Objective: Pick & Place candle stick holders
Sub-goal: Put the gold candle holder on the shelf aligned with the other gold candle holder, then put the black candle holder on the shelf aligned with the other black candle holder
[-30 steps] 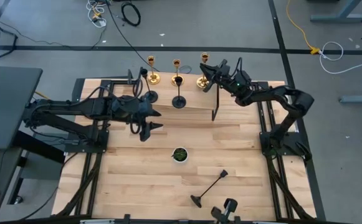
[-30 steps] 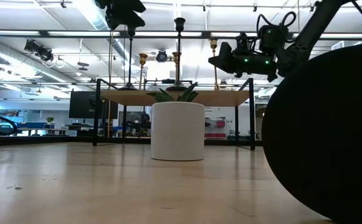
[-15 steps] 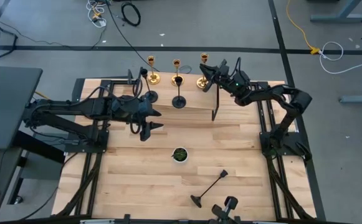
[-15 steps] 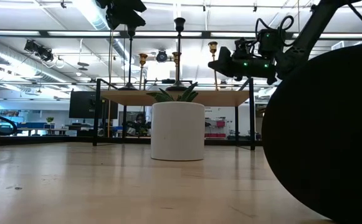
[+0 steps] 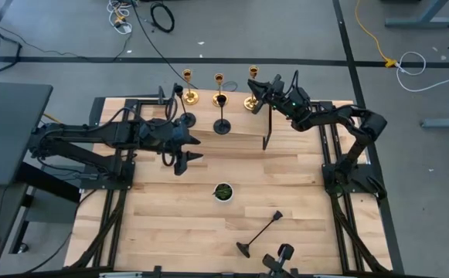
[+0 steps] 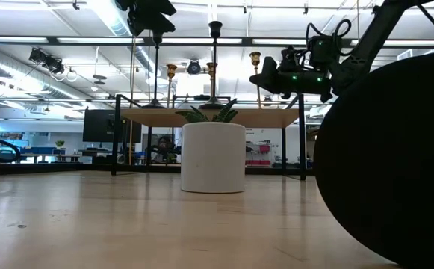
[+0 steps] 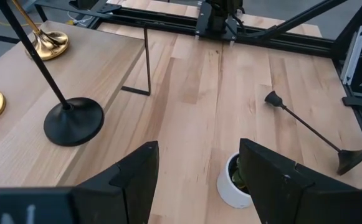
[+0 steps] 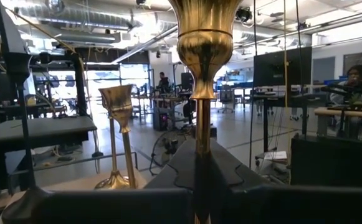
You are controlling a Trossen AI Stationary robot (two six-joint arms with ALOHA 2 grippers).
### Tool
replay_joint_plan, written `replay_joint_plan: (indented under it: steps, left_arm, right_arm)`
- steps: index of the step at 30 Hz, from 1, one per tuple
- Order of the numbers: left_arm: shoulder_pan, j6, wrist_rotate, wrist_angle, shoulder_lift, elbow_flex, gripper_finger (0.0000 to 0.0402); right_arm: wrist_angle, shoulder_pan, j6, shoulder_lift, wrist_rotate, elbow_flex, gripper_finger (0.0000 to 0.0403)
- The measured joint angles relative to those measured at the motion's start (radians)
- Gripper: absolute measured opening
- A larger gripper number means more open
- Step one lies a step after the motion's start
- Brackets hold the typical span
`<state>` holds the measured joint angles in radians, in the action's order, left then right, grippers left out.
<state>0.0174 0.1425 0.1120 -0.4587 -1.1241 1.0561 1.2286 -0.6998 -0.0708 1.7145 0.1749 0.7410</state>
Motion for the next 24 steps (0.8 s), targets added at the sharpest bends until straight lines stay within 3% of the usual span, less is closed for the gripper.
replay_joint_plan:
  steps: [16, 24]
  left_arm:
    - [0.0, -0.008, 0.0, 0.002, -0.034, 0.0, 0.0222]
    - [0.0, -0.008, 0.0, 0.0, -0.035, 0.0, 0.0222]
  right_arm:
    - [-0.017, 0.0, -0.009, 0.0, -0.004, 0.0, 0.0084]
    - [-0.012, 0.0, -0.011, 0.0, -0.002, 0.0, 0.0144]
